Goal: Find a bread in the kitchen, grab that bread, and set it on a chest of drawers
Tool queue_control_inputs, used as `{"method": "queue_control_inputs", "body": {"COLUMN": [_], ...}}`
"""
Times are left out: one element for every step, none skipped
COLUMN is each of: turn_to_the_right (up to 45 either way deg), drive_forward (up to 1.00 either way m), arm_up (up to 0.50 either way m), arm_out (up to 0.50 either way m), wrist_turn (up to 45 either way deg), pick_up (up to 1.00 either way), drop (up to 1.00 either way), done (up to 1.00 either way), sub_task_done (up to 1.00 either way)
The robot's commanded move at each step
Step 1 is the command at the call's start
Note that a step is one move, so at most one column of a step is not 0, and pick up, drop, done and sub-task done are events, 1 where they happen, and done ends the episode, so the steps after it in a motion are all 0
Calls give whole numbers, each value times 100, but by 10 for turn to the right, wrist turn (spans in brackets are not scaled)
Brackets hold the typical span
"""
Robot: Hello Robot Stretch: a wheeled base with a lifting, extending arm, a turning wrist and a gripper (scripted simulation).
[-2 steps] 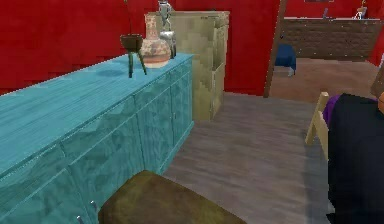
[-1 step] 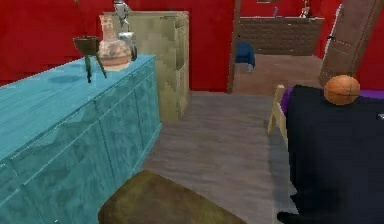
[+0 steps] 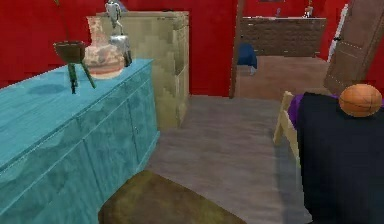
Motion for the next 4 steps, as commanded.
{"method": "queue_control_inputs", "body": {"turn_to_the_right": [0,-450,-450,-450], "drive_forward": [85,0,0,0], "arm_up": [0,0,0,0], "arm_out": [0,0,0,0], "wrist_turn": [0,0,0,0], "pick_up": [0,0,0,0], "drop": [0,0,0,0], "done": [0,0,0,0], "sub_task_done": [0,0,0,0]}}
